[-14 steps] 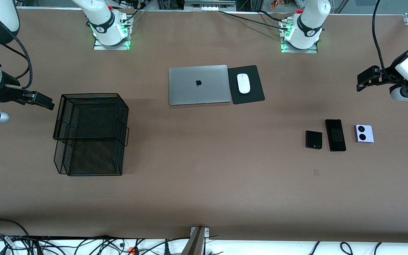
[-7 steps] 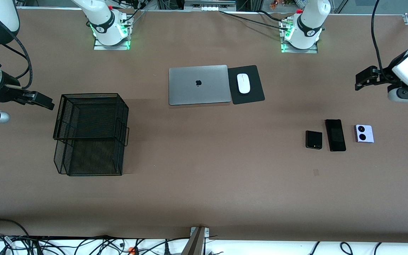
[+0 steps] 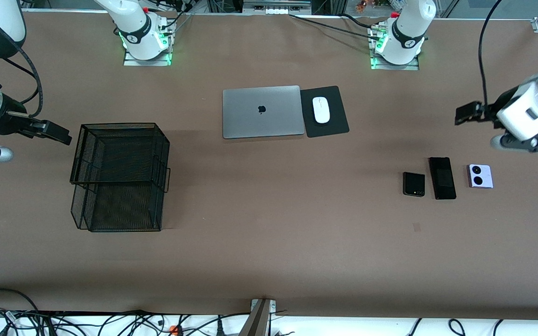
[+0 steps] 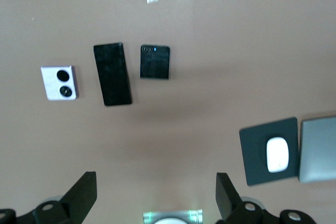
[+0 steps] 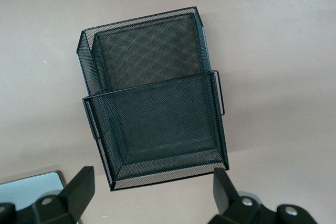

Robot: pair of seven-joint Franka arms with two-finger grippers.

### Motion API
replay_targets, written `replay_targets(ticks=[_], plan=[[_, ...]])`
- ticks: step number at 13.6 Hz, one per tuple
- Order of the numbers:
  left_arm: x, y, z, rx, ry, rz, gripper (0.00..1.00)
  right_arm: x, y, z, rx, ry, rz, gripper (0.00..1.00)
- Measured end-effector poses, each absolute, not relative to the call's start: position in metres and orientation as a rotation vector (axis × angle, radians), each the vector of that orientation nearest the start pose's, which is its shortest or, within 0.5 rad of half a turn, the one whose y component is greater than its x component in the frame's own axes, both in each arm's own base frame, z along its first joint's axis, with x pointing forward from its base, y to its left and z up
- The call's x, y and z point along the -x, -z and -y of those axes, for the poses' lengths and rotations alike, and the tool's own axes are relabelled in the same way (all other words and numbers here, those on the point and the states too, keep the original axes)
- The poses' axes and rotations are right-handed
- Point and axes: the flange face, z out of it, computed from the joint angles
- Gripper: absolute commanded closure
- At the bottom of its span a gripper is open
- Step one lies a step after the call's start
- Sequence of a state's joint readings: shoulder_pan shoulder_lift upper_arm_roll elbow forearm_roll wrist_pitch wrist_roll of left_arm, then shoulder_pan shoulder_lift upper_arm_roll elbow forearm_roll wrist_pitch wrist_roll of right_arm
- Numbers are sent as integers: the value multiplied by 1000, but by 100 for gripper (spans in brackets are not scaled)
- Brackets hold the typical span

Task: Place phones with both arms
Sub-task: 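Lower the left gripper onto the small black flip phone and grasp it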

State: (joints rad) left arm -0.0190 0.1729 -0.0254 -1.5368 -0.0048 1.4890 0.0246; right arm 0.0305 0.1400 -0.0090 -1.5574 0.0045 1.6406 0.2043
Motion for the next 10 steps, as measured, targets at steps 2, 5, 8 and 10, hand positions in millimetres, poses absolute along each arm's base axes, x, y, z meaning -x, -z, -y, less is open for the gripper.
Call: replay_targets(ticks=[2, 5, 8, 10], plan=[[-604, -488, 24, 3125, -325, -161, 0, -599, -556, -14, 3130, -89, -288, 0], [-616, -420, 21, 3120, -320, -214, 0, -599, -556, -14, 3130, -89, -288, 0], [-621, -358, 15, 3099, -245, -233, 0, -599, -556, -14, 3130, -89, -288, 0], [-615, -322, 8, 3104, -199, -231, 0, -599, -556, -14, 3130, -89, -288, 0]])
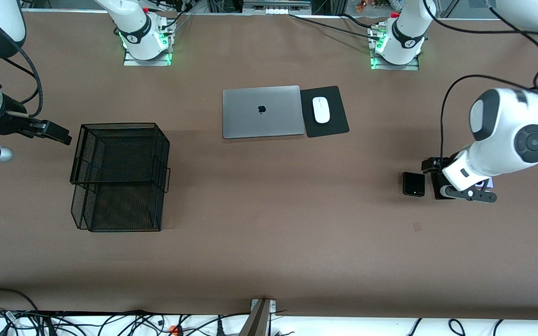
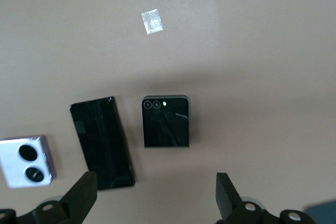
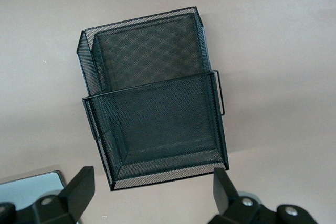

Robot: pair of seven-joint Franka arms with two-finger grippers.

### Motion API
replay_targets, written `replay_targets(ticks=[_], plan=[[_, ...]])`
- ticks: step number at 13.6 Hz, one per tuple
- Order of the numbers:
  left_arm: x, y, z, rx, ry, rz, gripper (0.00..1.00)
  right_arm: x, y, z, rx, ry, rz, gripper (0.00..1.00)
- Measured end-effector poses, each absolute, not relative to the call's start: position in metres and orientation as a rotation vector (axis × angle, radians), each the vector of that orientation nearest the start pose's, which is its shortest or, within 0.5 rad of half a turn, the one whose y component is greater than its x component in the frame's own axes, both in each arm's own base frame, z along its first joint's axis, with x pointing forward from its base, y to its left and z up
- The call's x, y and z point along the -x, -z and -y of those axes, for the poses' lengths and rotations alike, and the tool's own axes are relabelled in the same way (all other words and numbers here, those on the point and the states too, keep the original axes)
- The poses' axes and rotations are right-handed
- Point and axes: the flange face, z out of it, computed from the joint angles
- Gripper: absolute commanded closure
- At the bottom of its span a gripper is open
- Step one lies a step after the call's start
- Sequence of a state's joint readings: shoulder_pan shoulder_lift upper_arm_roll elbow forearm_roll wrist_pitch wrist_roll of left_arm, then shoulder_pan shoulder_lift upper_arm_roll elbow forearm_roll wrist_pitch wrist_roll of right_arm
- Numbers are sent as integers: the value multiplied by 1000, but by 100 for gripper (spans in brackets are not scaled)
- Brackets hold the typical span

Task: Place phones with both arms
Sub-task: 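Lower the left gripper onto the small black flip phone and grasp it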

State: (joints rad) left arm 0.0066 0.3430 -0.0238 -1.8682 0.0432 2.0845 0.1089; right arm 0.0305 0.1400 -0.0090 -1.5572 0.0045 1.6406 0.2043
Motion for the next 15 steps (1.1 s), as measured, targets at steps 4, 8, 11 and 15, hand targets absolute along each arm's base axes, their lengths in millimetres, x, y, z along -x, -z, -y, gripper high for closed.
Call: replay_targets(ticks=[4, 8, 11, 15], plan=[[-602, -272, 7, 3111, -86, -248, 0, -599, -556, -14, 3130, -89, -288, 0], [-587, -224, 4, 3115, 18, -245, 0, -599, -556, -14, 3130, -89, -287, 0], [-580, -193, -2, 3122, 31, -200, 0, -599, -556, -14, 3130, -89, -288, 0], [-578, -175, 1, 3129, 33, -126, 0, -599, -556, -14, 3130, -89, -288, 0]])
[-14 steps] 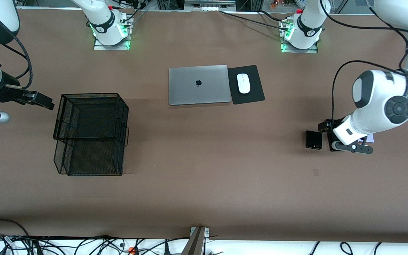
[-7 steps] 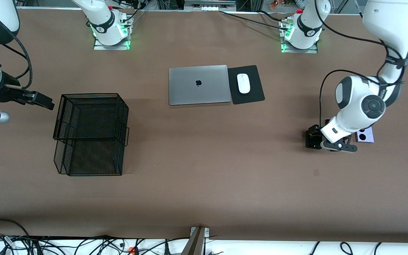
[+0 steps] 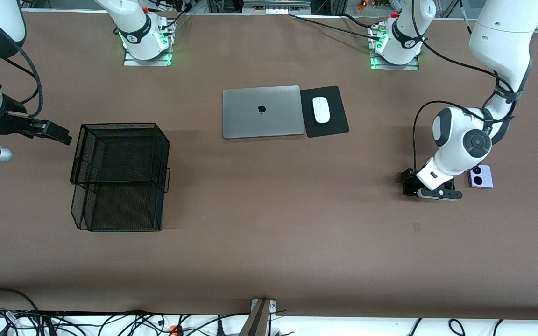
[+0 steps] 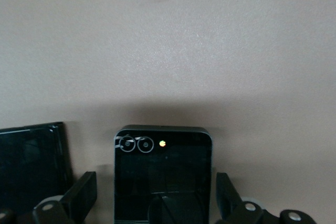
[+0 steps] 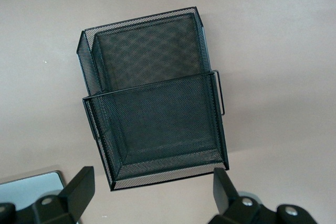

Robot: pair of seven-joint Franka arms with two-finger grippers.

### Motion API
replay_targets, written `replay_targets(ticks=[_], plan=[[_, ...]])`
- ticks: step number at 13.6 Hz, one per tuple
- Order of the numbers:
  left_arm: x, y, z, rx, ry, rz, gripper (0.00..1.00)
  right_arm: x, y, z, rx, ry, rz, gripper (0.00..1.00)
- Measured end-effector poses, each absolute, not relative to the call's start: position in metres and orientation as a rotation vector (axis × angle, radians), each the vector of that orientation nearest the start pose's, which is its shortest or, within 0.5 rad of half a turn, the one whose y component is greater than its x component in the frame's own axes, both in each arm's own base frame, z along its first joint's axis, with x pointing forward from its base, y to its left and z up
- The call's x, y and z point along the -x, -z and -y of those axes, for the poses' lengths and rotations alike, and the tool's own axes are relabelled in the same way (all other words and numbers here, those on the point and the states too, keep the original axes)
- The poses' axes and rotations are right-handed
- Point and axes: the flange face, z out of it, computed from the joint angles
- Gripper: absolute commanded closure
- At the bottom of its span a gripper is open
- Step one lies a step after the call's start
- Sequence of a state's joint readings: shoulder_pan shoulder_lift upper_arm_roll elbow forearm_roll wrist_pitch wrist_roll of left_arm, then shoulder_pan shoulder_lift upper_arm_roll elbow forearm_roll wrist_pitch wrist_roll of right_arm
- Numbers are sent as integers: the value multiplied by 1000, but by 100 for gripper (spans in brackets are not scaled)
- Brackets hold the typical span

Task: Place phones with both arms
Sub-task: 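Lower the left gripper onto the small black flip phone and grasp it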

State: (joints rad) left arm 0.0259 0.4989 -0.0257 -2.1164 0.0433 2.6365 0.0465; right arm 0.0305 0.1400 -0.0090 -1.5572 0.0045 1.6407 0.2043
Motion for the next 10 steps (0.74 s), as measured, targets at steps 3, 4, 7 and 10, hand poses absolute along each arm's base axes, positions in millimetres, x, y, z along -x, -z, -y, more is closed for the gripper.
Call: replay_targets(ticks=[3, 4, 7, 10], plan=[[-578, -167, 2, 3130, 51, -122, 0, -599, -556, -14, 3130, -89, -288, 0], [-577, -162, 2, 3131, 48, -121, 0, -599, -556, -14, 3130, -89, -288, 0], [-577, -157, 2, 3133, 50, -92, 0, -599, -556, -14, 3130, -89, -288, 0], [-578, -158, 2, 3134, 54, -56, 55, -599, -556, -14, 3130, -89, -288, 0]])
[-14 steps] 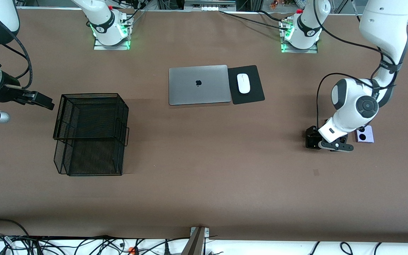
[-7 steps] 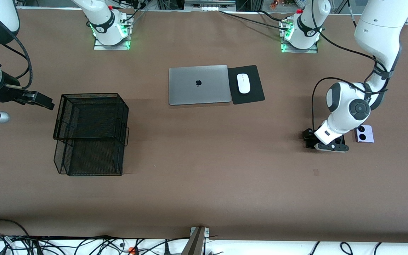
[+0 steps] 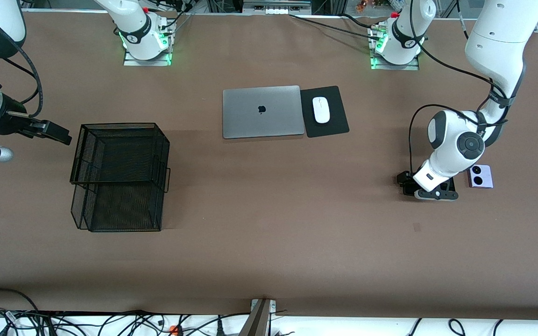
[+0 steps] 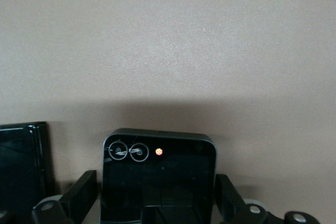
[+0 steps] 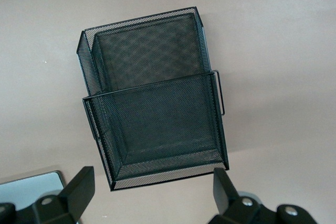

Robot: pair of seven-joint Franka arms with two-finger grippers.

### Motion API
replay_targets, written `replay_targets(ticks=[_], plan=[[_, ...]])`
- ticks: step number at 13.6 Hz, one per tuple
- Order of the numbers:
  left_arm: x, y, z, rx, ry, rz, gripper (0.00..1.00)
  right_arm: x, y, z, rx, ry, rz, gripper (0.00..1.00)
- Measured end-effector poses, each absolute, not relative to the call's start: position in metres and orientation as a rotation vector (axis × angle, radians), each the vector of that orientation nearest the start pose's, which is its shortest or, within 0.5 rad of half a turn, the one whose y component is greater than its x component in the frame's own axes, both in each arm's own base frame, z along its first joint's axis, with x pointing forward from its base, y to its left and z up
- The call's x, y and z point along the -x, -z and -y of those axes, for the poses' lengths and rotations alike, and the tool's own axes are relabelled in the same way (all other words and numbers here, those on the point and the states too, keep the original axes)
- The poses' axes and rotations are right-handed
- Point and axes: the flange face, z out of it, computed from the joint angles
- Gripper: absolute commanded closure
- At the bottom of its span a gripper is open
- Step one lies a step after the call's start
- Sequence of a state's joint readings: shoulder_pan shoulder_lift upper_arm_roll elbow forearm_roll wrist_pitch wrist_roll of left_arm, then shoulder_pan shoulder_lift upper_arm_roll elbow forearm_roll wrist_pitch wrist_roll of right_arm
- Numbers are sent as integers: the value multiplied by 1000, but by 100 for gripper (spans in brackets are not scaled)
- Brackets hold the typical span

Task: Place phones with both arms
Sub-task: 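Lower the left gripper onto the small black flip phone and grasp it, then carry the flip phone with the left gripper and set it beside the laptop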

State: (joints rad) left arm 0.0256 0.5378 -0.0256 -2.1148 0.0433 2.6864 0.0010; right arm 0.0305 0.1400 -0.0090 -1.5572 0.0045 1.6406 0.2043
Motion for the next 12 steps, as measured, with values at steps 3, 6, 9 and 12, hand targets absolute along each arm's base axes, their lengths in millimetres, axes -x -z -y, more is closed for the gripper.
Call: replay_targets(ticks=[3, 6, 9, 12], plan=[[-579, -163, 1, 3134, 63, -34, 97, -599, -556, -14, 3130, -89, -288, 0], [-579, -163, 2, 3135, 65, 19, 100, -599, -556, -14, 3130, -89, -288, 0], [-587, -166, 7, 3135, 17, 56, 100, -599, -556, -14, 3130, -89, -288, 0], [-614, -193, 35, 3125, -80, 68, 100, -599, -556, -14, 3130, -89, -288, 0]])
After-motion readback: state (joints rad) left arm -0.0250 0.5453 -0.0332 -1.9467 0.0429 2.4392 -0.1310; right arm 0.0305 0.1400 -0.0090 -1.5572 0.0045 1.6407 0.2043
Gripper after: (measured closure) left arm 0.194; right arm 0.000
